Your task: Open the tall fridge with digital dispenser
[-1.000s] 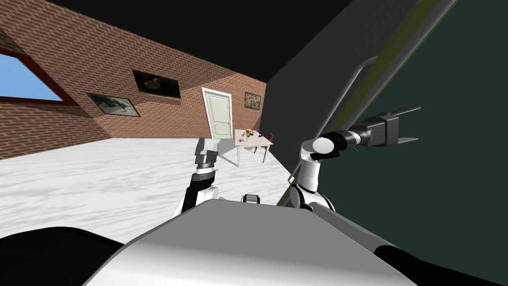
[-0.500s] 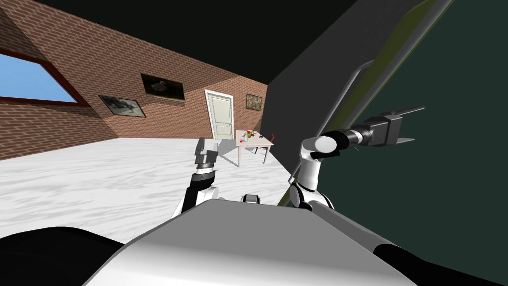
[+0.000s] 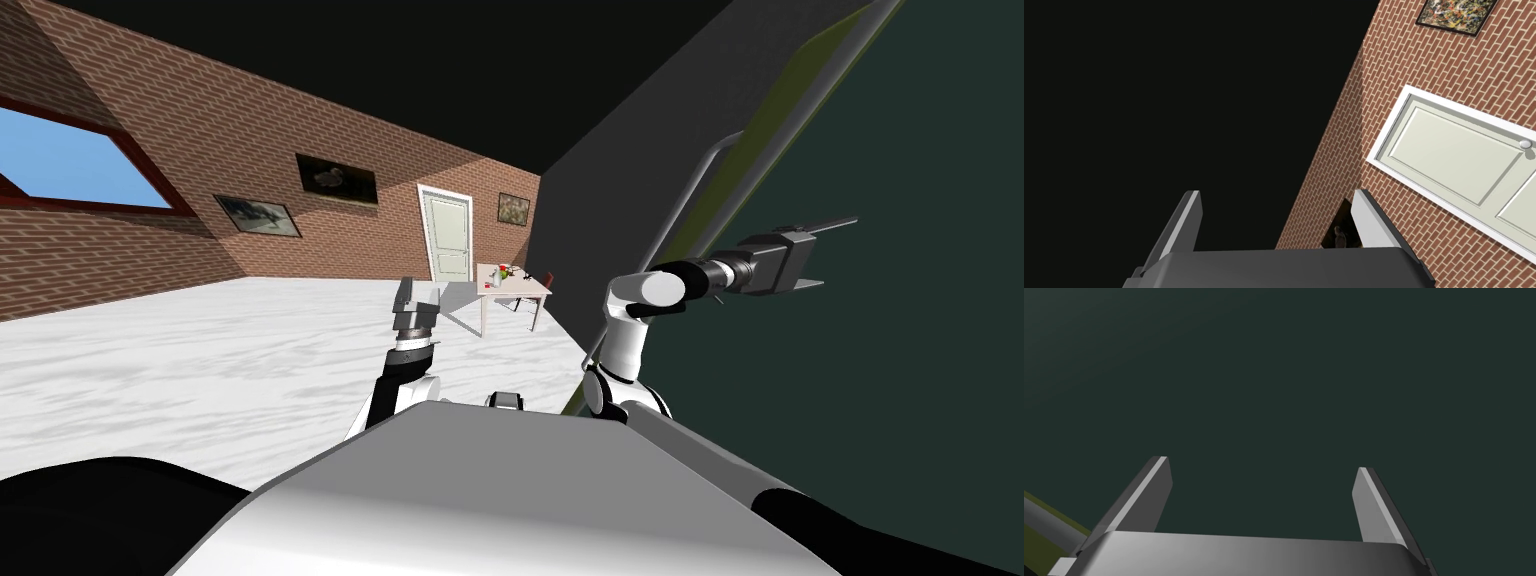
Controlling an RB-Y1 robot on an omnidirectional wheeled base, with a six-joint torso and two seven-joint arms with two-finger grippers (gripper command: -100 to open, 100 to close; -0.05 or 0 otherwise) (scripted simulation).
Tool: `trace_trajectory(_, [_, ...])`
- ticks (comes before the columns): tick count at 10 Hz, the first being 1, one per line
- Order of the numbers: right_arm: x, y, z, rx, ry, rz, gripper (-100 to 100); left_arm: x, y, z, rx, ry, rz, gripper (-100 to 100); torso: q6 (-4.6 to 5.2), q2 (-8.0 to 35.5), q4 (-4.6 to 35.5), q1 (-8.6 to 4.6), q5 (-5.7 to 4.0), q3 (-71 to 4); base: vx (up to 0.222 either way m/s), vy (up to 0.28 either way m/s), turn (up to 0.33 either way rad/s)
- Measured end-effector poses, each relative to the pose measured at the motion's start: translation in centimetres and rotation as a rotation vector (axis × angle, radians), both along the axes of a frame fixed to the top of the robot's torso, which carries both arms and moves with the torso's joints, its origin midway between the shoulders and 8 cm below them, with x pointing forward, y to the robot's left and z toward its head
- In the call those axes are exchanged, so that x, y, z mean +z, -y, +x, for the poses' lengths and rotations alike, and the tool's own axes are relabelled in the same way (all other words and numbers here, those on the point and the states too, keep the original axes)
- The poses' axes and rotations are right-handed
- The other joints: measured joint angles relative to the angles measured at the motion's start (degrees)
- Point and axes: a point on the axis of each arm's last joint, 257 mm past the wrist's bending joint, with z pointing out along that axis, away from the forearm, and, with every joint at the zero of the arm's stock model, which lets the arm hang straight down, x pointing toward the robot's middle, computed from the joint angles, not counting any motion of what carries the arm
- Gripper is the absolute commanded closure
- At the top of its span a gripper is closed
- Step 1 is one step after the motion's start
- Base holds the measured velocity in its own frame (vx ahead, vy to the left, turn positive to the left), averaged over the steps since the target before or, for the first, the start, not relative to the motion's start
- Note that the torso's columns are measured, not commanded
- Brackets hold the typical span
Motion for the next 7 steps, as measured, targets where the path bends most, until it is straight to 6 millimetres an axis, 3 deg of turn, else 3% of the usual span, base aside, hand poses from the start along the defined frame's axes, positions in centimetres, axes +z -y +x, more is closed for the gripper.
trace_trajectory(7, [-0.25,0.12,0.49,0.05,0.05,0.065,-100,0.0,0.0,0.0,0.0,0.0,0.0,0,-0.31,-0.6,-0.3,-0.11,-0.03,-0.5,-0.002,-0.009,0.034])
